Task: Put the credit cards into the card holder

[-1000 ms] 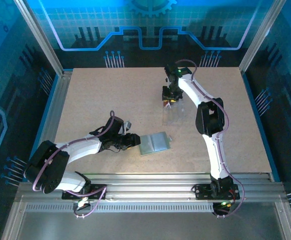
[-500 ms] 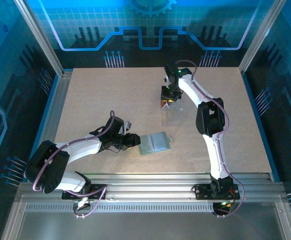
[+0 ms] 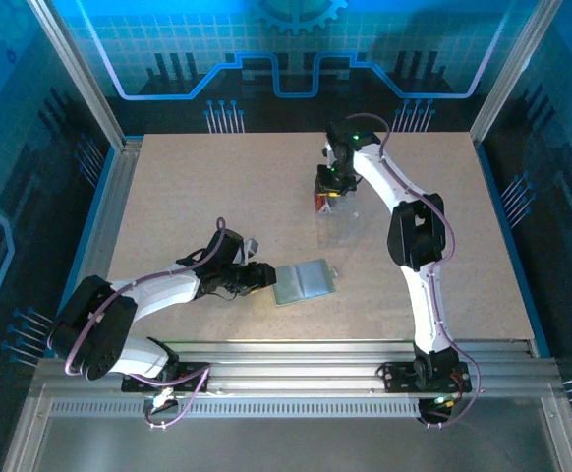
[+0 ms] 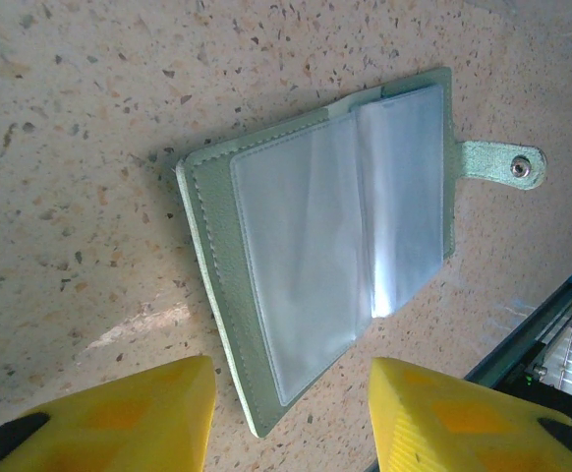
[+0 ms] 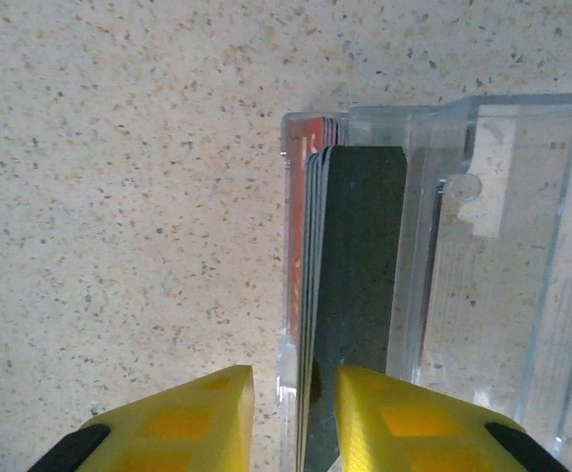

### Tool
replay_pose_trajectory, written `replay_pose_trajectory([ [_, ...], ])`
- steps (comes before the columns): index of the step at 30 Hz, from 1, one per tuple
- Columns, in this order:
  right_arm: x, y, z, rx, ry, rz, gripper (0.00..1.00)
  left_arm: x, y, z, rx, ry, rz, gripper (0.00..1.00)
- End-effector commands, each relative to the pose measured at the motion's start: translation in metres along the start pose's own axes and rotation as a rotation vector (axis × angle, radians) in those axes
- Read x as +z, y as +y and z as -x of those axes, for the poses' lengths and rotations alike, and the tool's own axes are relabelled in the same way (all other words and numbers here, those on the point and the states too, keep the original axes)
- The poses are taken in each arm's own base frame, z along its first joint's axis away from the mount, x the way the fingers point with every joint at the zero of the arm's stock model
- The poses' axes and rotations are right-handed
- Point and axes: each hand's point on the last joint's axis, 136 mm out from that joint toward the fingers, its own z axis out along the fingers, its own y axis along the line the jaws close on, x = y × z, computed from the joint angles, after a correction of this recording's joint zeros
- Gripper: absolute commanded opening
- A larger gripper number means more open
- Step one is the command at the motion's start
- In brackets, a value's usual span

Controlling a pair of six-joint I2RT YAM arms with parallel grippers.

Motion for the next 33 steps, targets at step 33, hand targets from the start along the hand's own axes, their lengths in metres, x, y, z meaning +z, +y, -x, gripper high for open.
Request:
replay_pose_trajectory([
  [33, 0.025, 0.003, -0.004, -0.056, 0.056, -0.029, 0.38, -0.020, -0.050, 0.047, 0.028, -0.085, -0.077, 0.36],
])
